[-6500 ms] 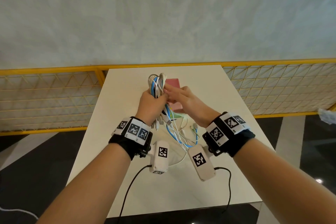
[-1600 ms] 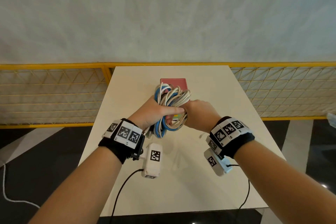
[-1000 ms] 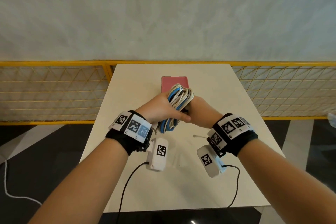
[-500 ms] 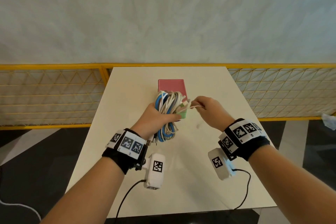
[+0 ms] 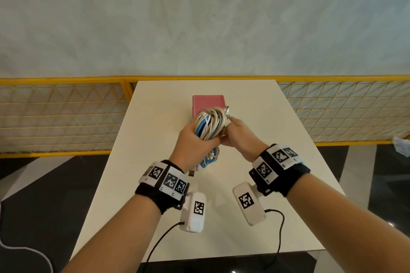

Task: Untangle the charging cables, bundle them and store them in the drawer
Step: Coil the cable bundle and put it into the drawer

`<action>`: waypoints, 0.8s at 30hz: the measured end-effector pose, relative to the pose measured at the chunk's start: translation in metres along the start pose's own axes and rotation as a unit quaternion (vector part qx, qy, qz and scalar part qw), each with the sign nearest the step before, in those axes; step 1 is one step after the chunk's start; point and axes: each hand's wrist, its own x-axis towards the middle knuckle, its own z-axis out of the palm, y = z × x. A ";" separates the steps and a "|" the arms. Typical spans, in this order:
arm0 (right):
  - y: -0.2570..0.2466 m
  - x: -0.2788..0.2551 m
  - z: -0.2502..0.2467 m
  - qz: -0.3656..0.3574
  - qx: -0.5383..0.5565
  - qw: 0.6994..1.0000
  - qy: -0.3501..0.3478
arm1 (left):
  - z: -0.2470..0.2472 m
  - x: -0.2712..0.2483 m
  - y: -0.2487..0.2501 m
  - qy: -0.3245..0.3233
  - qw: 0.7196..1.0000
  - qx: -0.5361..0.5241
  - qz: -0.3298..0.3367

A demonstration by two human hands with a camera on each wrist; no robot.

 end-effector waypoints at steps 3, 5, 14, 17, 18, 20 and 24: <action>0.003 0.002 0.002 0.035 -0.071 0.997 -0.026 | -0.001 0.001 0.001 0.003 1.000 -0.005 0.000; 0.003 -0.001 0.001 0.052 -0.069 0.995 -0.057 | -0.001 0.000 0.002 -0.004 1.000 -0.014 -0.005; -0.004 -0.011 -0.019 0.022 -0.080 0.975 -0.207 | -0.001 -0.001 0.010 0.001 0.997 -0.079 -0.020; 0.001 -0.012 -0.022 -0.076 -0.159 0.958 -0.225 | -0.005 0.004 0.011 0.041 0.994 -0.097 -0.031; 0.003 -0.012 -0.021 -0.107 -0.194 0.952 -0.209 | -0.007 0.006 0.012 0.052 0.994 -0.095 -0.031; 0.009 -0.008 -0.018 -0.179 -0.273 0.931 -0.164 | -0.011 0.007 0.017 0.057 0.994 -0.092 -0.028; 0.021 0.001 -0.014 -0.188 -0.396 0.898 -0.036 | -0.018 0.007 0.023 0.028 0.996 -0.079 -0.030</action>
